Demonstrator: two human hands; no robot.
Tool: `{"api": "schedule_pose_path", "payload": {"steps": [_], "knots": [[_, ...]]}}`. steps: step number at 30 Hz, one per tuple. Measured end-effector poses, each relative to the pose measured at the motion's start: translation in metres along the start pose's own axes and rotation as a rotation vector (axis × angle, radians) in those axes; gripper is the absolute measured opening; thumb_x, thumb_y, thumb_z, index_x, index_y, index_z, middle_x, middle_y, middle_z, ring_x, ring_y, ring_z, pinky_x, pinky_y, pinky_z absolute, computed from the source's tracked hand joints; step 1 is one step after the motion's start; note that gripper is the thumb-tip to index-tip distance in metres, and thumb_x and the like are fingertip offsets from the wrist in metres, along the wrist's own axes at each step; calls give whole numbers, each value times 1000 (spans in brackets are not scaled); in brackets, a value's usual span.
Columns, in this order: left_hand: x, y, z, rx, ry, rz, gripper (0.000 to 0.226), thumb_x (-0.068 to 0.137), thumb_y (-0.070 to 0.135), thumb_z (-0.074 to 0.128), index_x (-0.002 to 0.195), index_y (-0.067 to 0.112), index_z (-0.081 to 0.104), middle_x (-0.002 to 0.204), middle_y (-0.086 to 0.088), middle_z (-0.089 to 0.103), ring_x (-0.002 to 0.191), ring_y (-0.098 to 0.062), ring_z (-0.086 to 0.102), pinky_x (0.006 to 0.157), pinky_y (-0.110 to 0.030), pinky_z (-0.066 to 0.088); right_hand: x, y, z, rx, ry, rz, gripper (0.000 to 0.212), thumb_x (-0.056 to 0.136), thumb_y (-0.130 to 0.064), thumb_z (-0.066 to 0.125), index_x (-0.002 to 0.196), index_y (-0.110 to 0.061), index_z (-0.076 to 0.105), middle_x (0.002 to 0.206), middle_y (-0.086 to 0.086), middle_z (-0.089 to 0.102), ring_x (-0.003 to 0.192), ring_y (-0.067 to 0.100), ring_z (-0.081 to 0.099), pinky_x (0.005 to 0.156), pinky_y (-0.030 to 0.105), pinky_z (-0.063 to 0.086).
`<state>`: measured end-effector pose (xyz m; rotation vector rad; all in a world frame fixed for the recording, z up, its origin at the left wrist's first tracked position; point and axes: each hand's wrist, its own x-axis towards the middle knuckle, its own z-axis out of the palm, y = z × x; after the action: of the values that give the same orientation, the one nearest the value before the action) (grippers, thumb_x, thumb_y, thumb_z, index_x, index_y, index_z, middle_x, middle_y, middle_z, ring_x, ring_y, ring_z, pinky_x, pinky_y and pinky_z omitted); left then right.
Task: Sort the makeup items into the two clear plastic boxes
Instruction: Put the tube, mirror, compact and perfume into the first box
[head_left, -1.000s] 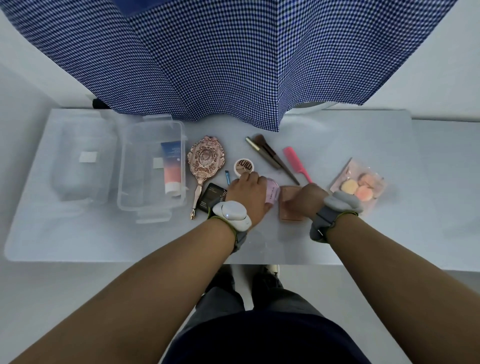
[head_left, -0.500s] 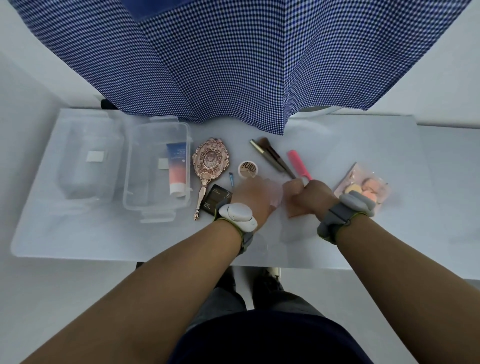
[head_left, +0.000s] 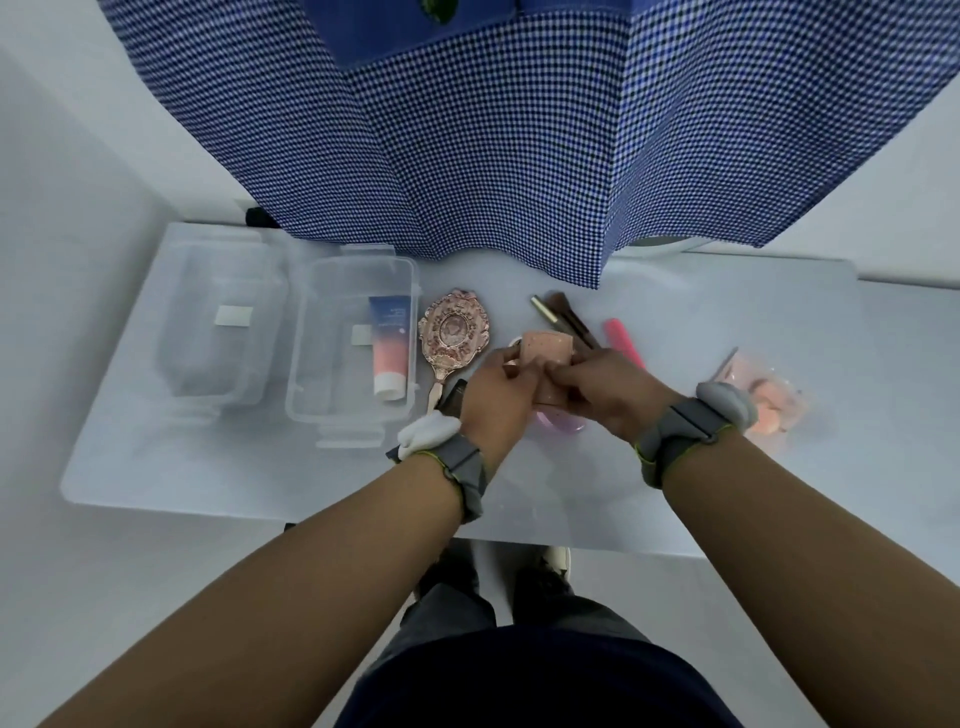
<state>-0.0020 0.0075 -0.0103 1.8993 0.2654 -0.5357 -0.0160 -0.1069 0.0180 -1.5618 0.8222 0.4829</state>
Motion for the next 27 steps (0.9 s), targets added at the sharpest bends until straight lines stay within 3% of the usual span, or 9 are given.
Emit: {"api": "schedule_pose_path", "payload": {"steps": [2,6,9,13,16,18,20,22,27], "knots": [[3,-1,-14,-85,33,-29,35,91,23,63,122,8,62,113,-13,72,103,-26,68,87,-29,54,-2,-6,12,79,-72,6,19,95,0,52,109,12,57,109,29,62,91,31,63,98,46,51],[13,-3,-48,-203,96,-59,33,92,19,62,123,7,62,117,-14,70,103,-27,68,93,-35,55,-6,-23,33,141,-187,-8,12,94,1,52,92,-2,63,91,14,65,77,20,65,65,23,59],[22,-3,-72,-284,168,-93,35,94,15,59,127,4,59,120,-19,68,109,-34,66,96,-46,55,-3,-31,40,134,-157,-11,15,92,-4,54,81,-10,62,97,14,64,87,23,65,75,26,54],[39,-3,-113,-275,297,-106,35,95,17,56,127,2,58,117,-17,68,99,-29,67,89,-40,57,6,-35,56,94,-98,-39,8,91,-5,54,94,-7,62,97,15,64,79,21,64,73,26,52],[49,-5,-135,-165,355,-118,33,94,18,50,123,6,61,110,-11,69,96,-28,66,74,-30,56,12,-38,73,-90,-81,-90,7,89,-9,56,92,-8,62,92,15,64,77,21,64,65,27,52],[56,-6,-146,-135,357,-139,26,93,11,45,109,8,65,99,-7,70,91,-28,65,70,-27,53,18,-40,90,-359,-21,-161,14,89,-17,56,91,-6,63,94,17,68,83,26,67,75,36,56],[61,-7,-154,-98,355,-167,27,91,8,43,106,9,65,101,-11,70,94,-31,65,82,-37,57,22,-43,107,-638,51,-229,26,89,-25,53,93,-2,65,101,19,70,92,31,66,73,35,51],[66,-7,-159,-47,348,-186,30,90,8,43,114,4,61,114,-18,68,104,-35,65,92,-46,55,24,-47,123,-828,85,-287,34,90,-30,51,91,0,65,96,16,69,83,28,60,58,27,37],[79,-12,-163,61,335,-176,33,94,15,44,118,-3,57,119,-23,65,110,-39,62,96,-46,52,35,-46,153,-1028,108,-332,32,93,-30,47,86,-4,65,80,12,54,76,29,56,51,23,29]]}}
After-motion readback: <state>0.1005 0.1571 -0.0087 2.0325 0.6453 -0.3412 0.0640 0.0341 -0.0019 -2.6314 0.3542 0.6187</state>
